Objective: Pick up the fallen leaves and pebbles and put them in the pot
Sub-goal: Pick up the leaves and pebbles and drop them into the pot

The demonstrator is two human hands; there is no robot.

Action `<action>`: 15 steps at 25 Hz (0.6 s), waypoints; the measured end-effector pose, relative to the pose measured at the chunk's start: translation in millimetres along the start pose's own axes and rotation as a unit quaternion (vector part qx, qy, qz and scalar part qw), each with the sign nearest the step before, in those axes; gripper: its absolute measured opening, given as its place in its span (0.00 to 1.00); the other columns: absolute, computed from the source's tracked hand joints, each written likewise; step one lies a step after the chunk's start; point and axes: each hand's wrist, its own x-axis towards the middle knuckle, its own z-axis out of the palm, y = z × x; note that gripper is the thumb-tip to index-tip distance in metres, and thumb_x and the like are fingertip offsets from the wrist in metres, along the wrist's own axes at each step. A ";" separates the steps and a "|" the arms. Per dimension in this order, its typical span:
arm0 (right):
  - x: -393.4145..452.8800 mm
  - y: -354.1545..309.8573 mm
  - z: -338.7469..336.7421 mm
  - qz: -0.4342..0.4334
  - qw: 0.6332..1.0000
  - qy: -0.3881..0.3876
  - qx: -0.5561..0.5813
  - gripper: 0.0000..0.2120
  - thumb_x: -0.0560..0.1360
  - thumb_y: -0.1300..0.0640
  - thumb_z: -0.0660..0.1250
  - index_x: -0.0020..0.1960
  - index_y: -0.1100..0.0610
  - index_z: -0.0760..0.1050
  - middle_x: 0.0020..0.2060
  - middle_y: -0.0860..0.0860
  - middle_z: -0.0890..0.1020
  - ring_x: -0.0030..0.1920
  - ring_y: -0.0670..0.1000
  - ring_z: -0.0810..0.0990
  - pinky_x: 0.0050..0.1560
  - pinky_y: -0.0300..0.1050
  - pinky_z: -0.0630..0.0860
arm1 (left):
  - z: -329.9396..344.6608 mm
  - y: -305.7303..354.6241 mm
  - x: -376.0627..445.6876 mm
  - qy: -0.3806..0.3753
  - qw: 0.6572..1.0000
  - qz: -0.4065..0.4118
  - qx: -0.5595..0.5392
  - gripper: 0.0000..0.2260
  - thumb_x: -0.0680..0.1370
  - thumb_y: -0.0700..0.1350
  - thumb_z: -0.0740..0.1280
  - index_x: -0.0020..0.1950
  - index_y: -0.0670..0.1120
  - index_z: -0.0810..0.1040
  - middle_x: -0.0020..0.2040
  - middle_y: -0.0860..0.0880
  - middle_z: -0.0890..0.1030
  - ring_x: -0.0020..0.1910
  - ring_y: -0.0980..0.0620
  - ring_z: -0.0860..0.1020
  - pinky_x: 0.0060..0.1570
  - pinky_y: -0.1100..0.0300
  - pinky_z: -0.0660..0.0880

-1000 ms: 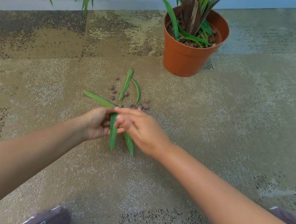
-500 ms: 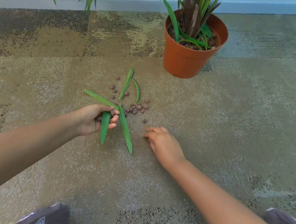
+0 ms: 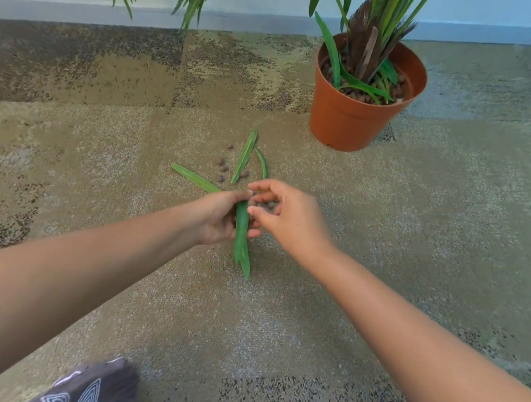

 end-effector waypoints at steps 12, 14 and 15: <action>-14.4 9.8 -0.1 0.417 0.709 0.063 0.566 0.11 0.80 0.55 0.58 0.51 0.62 0.75 0.38 0.55 0.77 0.37 0.48 0.76 0.42 0.40 0.74 | 50.3 -8.8 -14.4 0.085 0.995 0.018 -0.052 0.12 0.80 0.38 0.55 0.40 0.37 0.74 0.31 0.44 0.75 0.32 0.50 0.74 0.33 0.60 0.77; -6.9 5.3 -1.0 0.421 0.699 0.112 0.568 0.13 0.80 0.56 0.58 0.42 0.61 0.75 0.31 0.53 0.76 0.30 0.47 0.74 0.34 0.38 0.73 | 73.7 -5.8 -12.0 0.114 0.992 0.030 -0.054 0.15 0.78 0.36 0.56 0.33 0.39 0.74 0.24 0.46 0.75 0.30 0.51 0.72 0.32 0.61 0.72; -0.3 1.1 -6.1 0.409 0.688 0.139 0.583 0.14 0.80 0.56 0.58 0.38 0.60 0.74 0.27 0.52 0.77 0.27 0.47 0.76 0.29 0.37 0.75 | 86.8 -1.2 -10.6 0.110 0.992 0.057 -0.038 0.17 0.78 0.37 0.57 0.30 0.41 0.75 0.24 0.46 0.74 0.30 0.50 0.72 0.34 0.60 0.72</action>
